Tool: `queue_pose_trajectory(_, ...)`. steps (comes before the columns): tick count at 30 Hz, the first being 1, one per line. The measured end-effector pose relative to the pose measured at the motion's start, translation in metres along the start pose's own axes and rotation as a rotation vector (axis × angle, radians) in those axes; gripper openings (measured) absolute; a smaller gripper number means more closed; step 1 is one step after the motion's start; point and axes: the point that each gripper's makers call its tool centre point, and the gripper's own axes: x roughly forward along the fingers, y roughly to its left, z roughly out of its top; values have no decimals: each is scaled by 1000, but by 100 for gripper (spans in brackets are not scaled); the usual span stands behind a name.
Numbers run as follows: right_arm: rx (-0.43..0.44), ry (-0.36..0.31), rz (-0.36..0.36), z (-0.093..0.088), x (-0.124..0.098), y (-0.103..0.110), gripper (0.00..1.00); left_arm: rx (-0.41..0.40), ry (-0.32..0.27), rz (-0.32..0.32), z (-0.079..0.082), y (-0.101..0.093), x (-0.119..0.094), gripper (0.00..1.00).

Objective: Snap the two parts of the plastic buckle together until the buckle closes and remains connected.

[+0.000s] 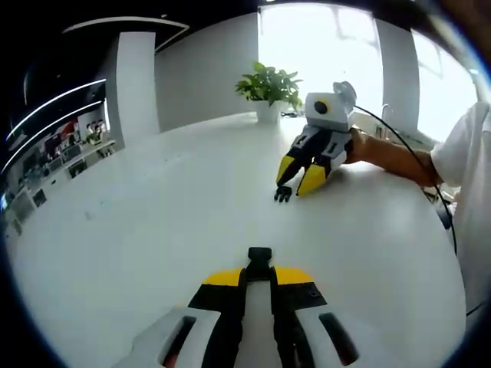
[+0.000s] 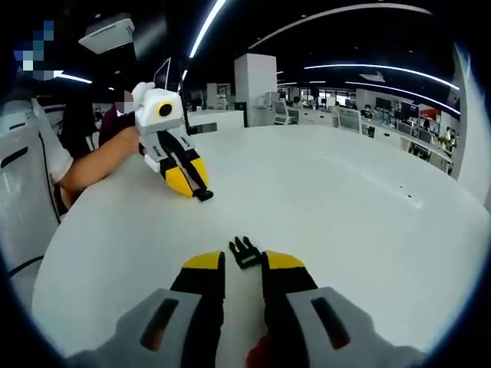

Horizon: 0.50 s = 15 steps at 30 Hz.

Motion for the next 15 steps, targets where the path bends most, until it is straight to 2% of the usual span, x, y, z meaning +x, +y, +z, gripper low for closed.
queue_pose_trajectory(15, -32, 28, 20, -2, -2, 7, 17, 4, 4, -10, 0, -1, 0, 12)
